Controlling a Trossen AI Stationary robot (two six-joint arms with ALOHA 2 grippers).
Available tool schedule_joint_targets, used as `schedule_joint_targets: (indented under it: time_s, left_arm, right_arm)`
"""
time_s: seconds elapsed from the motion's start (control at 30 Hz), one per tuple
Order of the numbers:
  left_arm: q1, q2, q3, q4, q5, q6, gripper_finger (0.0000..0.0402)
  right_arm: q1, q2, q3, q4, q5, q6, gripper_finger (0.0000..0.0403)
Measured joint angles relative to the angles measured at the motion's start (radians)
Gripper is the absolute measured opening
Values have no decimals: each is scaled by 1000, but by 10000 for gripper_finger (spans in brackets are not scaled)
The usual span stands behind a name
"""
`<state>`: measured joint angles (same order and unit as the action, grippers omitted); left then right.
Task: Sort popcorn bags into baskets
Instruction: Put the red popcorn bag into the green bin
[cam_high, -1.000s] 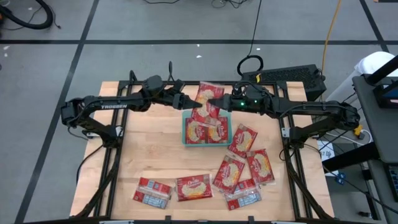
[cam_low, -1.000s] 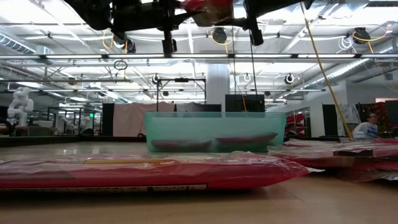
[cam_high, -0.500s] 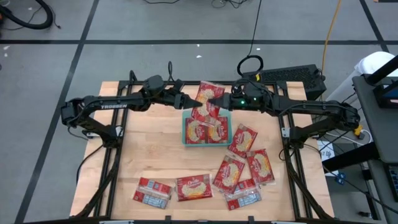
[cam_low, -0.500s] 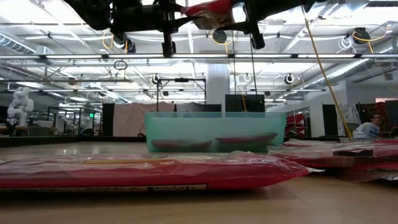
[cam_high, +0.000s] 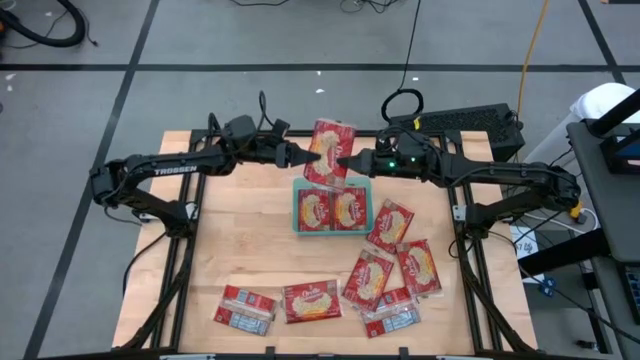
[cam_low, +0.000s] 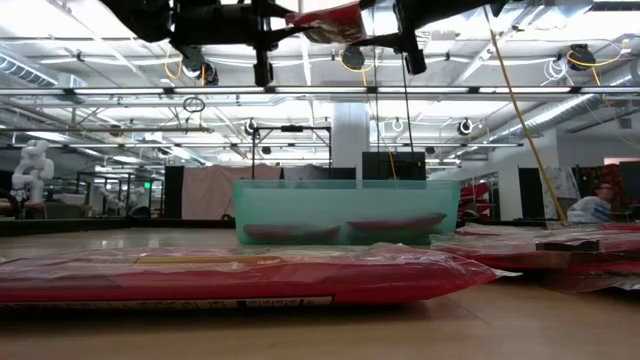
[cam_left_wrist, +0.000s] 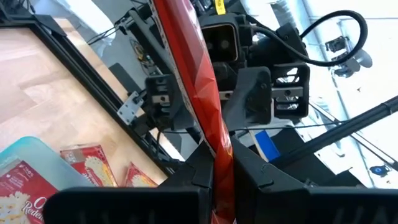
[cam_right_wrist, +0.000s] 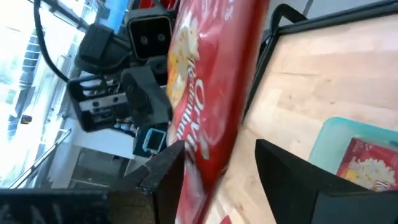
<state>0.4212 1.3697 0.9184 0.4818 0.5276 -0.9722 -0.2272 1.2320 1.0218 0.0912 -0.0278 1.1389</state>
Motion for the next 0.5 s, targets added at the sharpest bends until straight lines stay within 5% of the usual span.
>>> schedule_joint_targets:
  time_s: [0.37, 0.5]
  left_arm:
    - [-6, 2, 0, -9, 2, 31, 33]
    - [-29, 1, 0, -9, 23, 100, 72]
  right_arm:
    - [-9, -1, 0, 1, -10, -2, 71]
    - [-15, -2, 0, -31, -36, -9, 31]
